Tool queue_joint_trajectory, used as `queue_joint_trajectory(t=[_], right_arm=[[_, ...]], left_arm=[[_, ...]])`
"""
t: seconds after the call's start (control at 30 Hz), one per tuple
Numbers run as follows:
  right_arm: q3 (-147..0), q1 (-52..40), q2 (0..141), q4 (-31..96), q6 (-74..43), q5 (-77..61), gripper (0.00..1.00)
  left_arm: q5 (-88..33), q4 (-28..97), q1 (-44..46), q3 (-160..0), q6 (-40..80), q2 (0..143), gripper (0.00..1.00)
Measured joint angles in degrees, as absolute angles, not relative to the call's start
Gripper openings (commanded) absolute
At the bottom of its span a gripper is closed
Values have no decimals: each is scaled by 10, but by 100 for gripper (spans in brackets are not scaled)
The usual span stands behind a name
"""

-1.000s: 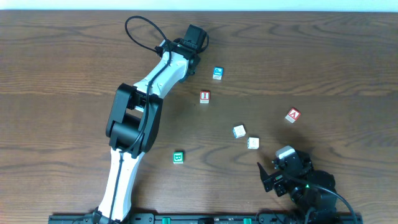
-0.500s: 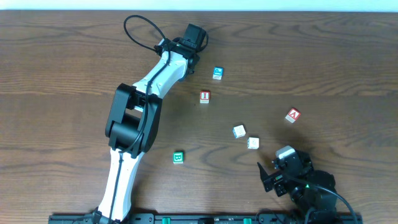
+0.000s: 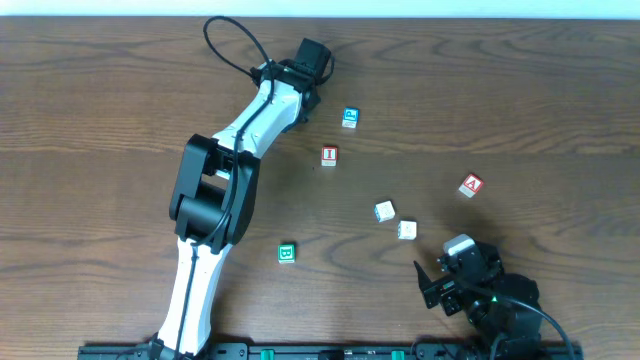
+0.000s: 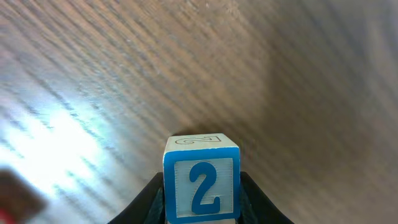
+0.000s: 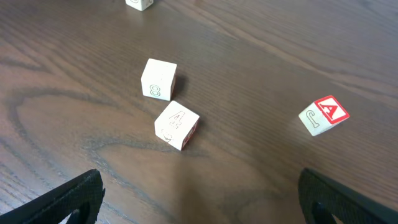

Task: Spell out Ai2
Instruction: 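Carry the blue '2' block beside the 'I' block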

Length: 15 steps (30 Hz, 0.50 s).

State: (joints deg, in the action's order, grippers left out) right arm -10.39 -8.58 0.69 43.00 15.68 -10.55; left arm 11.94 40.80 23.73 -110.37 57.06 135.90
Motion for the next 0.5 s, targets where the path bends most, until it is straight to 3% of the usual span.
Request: queue_joint_trajectory(t=[0.1,0.5], right_arm=[[-104,-86,7,430,157,-105,99],[-104,-86,7,430,157,-105,99]], left_arm=[[119,444,241,-1149,517,1364,6],[102,540,343,-1250,343,1364,6]])
